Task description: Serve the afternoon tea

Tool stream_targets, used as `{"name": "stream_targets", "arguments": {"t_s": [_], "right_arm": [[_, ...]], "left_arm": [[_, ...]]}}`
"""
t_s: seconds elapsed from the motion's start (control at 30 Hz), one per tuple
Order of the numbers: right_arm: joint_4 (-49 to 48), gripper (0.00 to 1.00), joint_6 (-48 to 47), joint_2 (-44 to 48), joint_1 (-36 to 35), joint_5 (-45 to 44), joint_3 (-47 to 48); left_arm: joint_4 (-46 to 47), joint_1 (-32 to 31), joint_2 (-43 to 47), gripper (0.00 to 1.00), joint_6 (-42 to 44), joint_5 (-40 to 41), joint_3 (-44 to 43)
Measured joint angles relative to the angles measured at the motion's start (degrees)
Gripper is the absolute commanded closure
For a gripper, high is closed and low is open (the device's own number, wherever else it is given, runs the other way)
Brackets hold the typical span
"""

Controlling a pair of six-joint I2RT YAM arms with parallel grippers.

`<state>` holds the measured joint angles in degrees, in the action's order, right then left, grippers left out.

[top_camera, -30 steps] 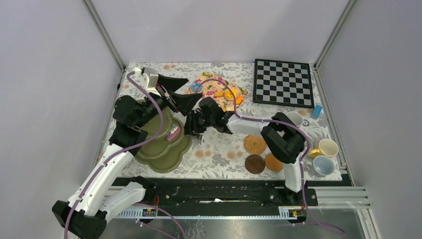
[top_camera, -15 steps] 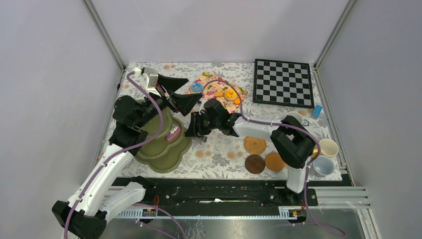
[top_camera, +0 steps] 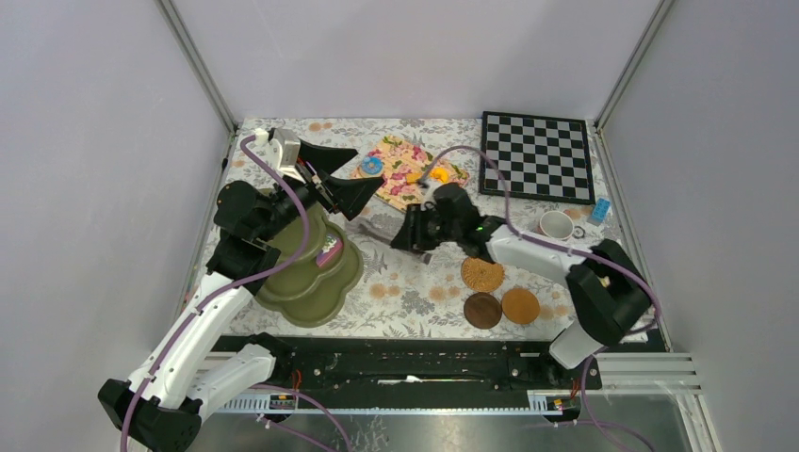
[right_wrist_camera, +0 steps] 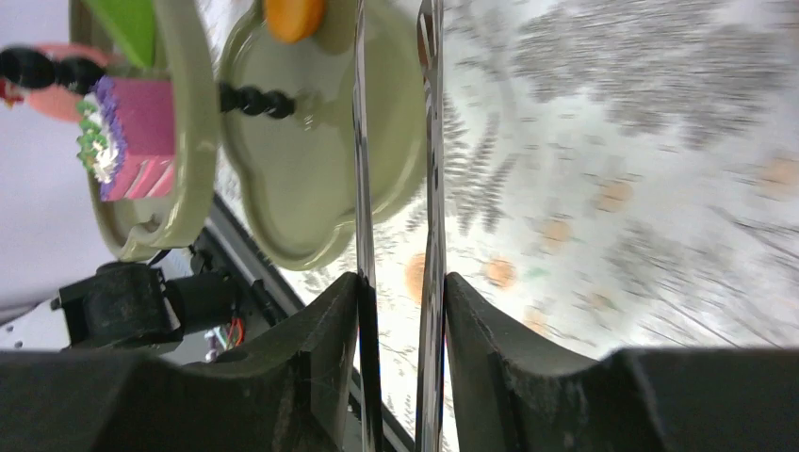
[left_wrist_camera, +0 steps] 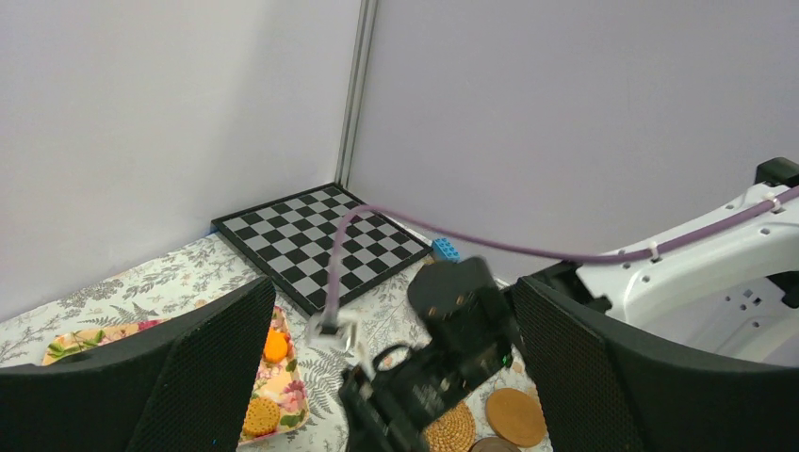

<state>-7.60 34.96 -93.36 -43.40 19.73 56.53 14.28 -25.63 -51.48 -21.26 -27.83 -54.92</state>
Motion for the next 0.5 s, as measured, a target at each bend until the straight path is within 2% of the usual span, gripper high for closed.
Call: {"name": "stream_targets", "arguments": {"t_s": [0.27, 0.5], "right_arm": [[6.99, 0.55, -5.73, 13.03, 13.86, -5.66, -4.7], [19.15, 0.54, -15.52, 14.43, 18.29, -16.37, 1.2]], "left_arm": [[0.0, -0.24, 0.0, 0.01, -0.02, -0.09, 0.0], [0.02, -0.37, 0.0, 0.01, -0.02, -0.24, 0.0]]}}
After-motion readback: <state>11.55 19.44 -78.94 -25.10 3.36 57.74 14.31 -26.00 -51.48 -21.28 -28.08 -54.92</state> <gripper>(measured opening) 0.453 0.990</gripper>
